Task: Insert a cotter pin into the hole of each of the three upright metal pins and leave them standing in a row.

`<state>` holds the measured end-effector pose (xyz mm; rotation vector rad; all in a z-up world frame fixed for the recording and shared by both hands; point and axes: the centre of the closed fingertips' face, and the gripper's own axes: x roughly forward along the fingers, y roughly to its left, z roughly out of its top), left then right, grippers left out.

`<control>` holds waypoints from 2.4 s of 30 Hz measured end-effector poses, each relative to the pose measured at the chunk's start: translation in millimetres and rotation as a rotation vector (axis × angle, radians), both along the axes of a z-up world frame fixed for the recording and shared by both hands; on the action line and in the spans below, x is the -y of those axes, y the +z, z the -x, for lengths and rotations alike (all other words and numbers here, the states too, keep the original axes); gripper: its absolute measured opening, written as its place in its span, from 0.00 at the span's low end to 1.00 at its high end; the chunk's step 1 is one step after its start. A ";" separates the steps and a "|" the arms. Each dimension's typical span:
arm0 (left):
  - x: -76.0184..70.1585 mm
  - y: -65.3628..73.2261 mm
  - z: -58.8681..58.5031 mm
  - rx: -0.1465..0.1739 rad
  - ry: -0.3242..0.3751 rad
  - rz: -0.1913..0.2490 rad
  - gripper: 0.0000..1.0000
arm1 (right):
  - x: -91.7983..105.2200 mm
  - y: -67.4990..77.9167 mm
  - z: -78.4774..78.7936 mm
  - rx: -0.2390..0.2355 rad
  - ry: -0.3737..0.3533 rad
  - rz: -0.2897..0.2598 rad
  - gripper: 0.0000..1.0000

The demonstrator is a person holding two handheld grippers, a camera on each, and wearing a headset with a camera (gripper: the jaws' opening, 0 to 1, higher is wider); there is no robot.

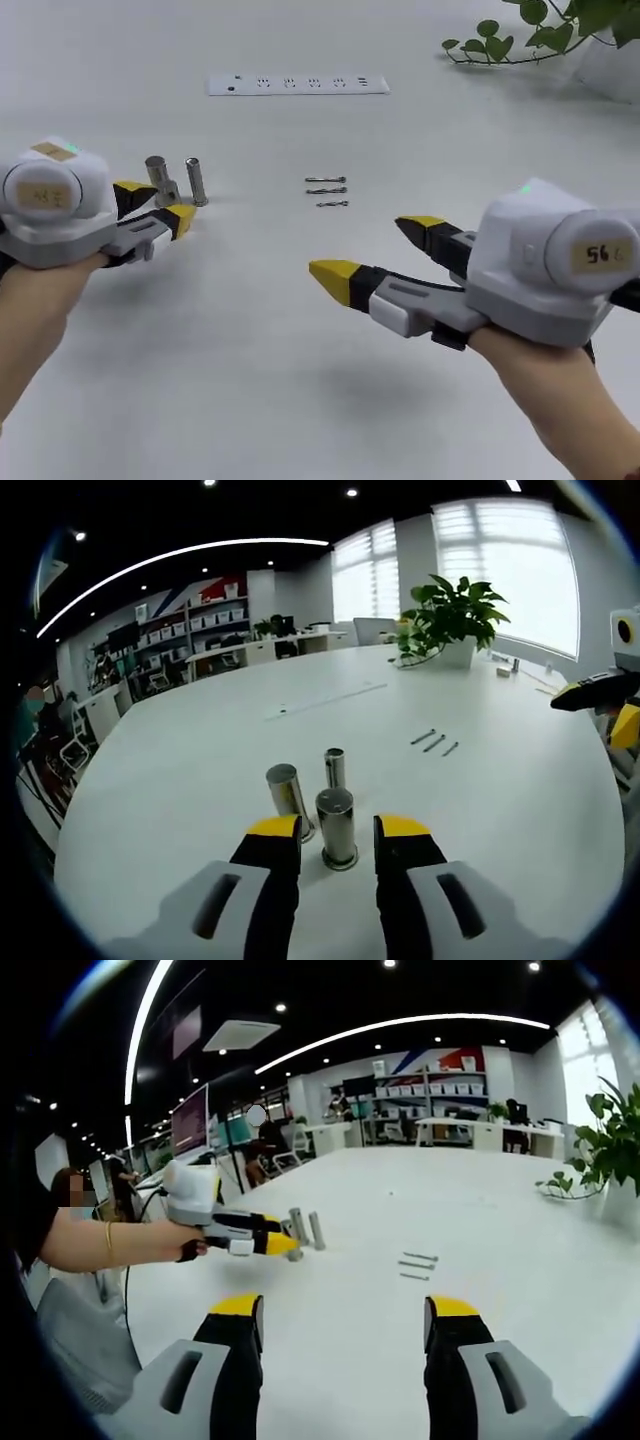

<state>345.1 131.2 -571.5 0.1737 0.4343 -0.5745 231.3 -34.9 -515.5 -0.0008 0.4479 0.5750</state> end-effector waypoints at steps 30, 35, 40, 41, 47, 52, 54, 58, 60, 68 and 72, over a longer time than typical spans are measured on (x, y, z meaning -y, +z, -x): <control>6.2 -3.5 -5.3 -0.018 -0.037 -0.001 0.10 | 3.1 -9.8 6.1 -0.042 -0.027 -0.004 0.58; 7.4 -3.6 1.1 -0.029 -0.033 -0.005 0.10 | 4.8 -7.8 7.5 -0.037 -0.030 -0.005 0.58; 10.9 -1.7 10.8 -0.036 -0.030 -0.001 0.10 | 4.1 -6.7 10.2 -0.036 -0.025 -0.003 0.58; 12.0 -0.2 11.7 -0.034 -0.032 0.007 0.10 | 4.2 -6.5 10.6 -0.035 -0.025 -0.003 0.58; 20.7 5.2 20.4 -0.043 -0.041 0.026 0.10 | 4.3 -5.5 13.0 -0.034 -0.026 -0.004 0.58; 31.3 6.9 28.0 -0.047 -0.054 0.031 0.10 | 4.3 -4.8 14.0 -0.031 -0.023 -0.003 0.58; 38.6 7.9 31.7 -0.049 -0.061 0.040 0.10 | 4.3 -4.4 14.8 -0.031 -0.022 -0.004 0.58; 50.8 7.3 36.1 -0.052 -0.064 0.046 0.10 | 4.4 -4.6 15.7 -0.031 -0.020 -0.006 0.58; 57.8 6.6 38.6 -0.061 -0.065 0.055 0.10 | 4.5 -4.5 16.9 -0.027 -0.013 0.003 0.58; 79.0 5.3 44.6 -0.062 -0.082 0.067 0.10 | 9.6 -3.3 18.3 -0.023 -0.016 0.005 0.57; 84.3 3.1 46.4 -0.057 -0.089 0.058 0.10 | 12.1 -4.1 19.3 -0.024 -0.017 0.007 0.57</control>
